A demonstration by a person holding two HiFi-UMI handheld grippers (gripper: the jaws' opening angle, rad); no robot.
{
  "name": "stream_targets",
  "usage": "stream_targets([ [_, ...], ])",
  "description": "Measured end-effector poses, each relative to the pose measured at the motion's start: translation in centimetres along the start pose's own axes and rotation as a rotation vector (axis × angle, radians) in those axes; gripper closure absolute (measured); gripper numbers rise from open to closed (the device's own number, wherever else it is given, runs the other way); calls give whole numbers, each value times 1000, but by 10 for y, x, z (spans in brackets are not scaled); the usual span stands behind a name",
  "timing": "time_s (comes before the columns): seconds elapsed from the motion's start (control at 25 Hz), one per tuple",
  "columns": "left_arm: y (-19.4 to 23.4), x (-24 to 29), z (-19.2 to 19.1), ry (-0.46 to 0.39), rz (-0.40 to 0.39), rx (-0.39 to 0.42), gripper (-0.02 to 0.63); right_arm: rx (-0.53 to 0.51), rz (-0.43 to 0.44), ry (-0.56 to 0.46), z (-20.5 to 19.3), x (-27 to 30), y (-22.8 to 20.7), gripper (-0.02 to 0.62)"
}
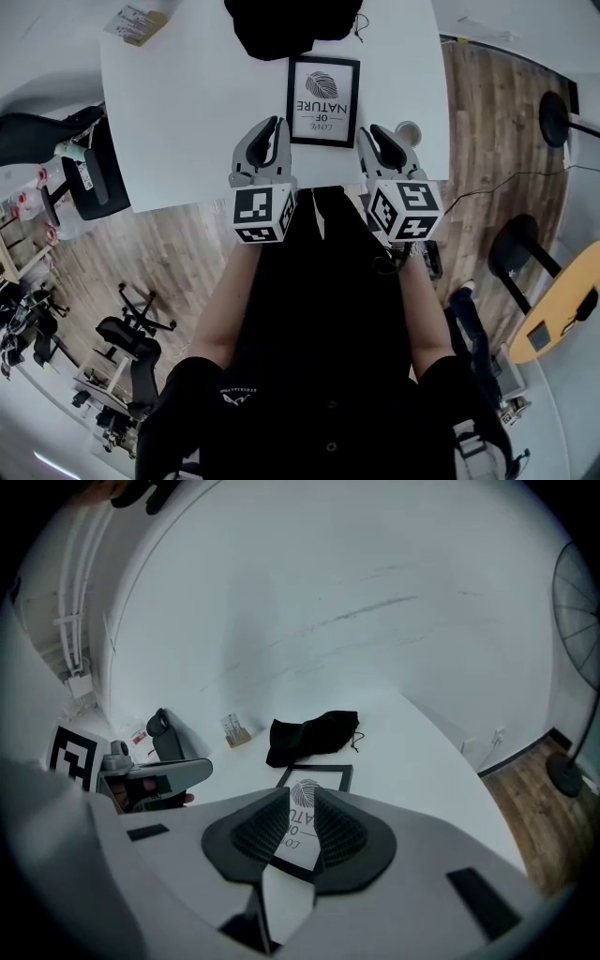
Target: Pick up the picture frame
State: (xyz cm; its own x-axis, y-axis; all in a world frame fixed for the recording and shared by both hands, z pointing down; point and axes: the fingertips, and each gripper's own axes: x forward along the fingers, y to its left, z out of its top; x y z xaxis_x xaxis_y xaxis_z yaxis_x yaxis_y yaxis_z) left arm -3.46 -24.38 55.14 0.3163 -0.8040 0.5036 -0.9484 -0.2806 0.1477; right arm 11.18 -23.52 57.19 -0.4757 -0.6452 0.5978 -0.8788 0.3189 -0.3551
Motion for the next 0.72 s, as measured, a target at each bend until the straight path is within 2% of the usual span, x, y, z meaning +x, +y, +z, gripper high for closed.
stream_targets([
  [0.28, 3, 34, -38, 110, -64, -18, 550, 50, -25, 64, -24, 34, -13, 508],
  [0.56, 17, 60, -62, 194, -71, -34, 545, 67, -66, 125, -42, 60, -24, 506],
  [0.72, 21, 74, -75, 235, -100, -46, 529, 87, -92, 150, -52, 72, -31, 506],
])
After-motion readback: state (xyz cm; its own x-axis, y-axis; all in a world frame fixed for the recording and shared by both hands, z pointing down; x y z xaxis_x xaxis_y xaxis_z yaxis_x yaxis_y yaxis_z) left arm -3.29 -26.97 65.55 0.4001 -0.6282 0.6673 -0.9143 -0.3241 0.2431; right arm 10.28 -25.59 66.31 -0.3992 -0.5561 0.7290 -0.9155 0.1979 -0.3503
